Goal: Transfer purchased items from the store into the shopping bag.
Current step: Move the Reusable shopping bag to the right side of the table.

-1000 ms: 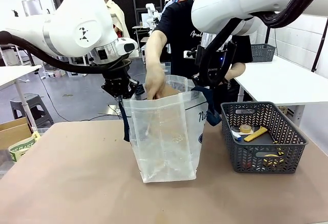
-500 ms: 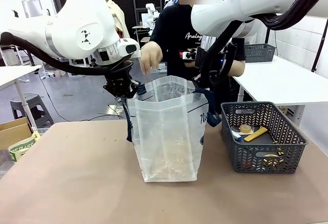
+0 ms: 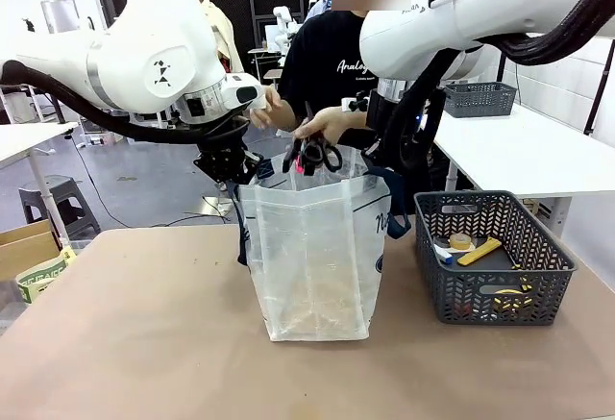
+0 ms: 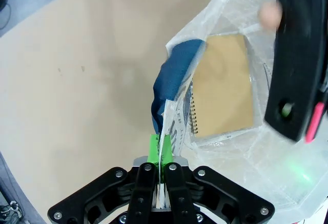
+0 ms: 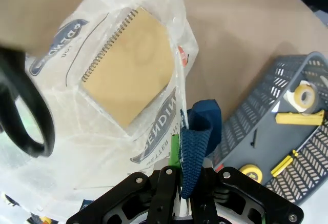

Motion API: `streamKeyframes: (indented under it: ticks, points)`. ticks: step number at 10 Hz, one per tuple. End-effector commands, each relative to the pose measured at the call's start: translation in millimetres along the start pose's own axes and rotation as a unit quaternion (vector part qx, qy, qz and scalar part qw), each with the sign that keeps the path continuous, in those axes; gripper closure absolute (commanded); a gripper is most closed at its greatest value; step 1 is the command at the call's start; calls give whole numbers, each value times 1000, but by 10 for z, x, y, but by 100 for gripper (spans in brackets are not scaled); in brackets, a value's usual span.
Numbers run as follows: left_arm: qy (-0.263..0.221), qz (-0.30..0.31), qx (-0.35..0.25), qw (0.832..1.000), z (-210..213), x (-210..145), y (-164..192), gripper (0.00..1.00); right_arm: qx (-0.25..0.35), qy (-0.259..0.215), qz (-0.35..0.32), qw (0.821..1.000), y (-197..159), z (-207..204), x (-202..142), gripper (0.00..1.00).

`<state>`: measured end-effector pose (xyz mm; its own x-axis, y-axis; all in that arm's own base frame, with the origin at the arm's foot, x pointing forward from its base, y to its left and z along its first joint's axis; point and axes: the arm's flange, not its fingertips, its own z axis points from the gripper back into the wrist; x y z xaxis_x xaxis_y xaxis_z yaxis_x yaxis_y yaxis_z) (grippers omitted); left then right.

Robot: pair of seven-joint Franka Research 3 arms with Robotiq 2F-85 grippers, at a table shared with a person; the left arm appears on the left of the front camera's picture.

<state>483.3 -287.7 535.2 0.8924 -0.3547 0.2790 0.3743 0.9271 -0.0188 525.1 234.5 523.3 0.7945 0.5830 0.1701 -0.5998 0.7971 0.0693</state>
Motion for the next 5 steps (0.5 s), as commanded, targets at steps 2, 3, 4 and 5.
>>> streamKeyframes:
  ticks: [2, 3, 4, 5]
  points:
    - [-15, -14, 6, 1000, -49, -51, 25, 100, -14, -15, 7, 1000, 29, -44, -104, 100]
    - [-4, -15, -3, 1000, -46, -52, 24, 100, -5, -17, 6, 1000, 29, -28, -111, 100]
    - [-2, -3, 0, 1000, -8, -1, -1, 100, -3, -4, 1, 1000, 17, -5, -26, 100]
    - [-2, -3, 0, 1000, -8, -1, -1, 100, -3, -4, 1, 1000, 17, -5, -26, 100]
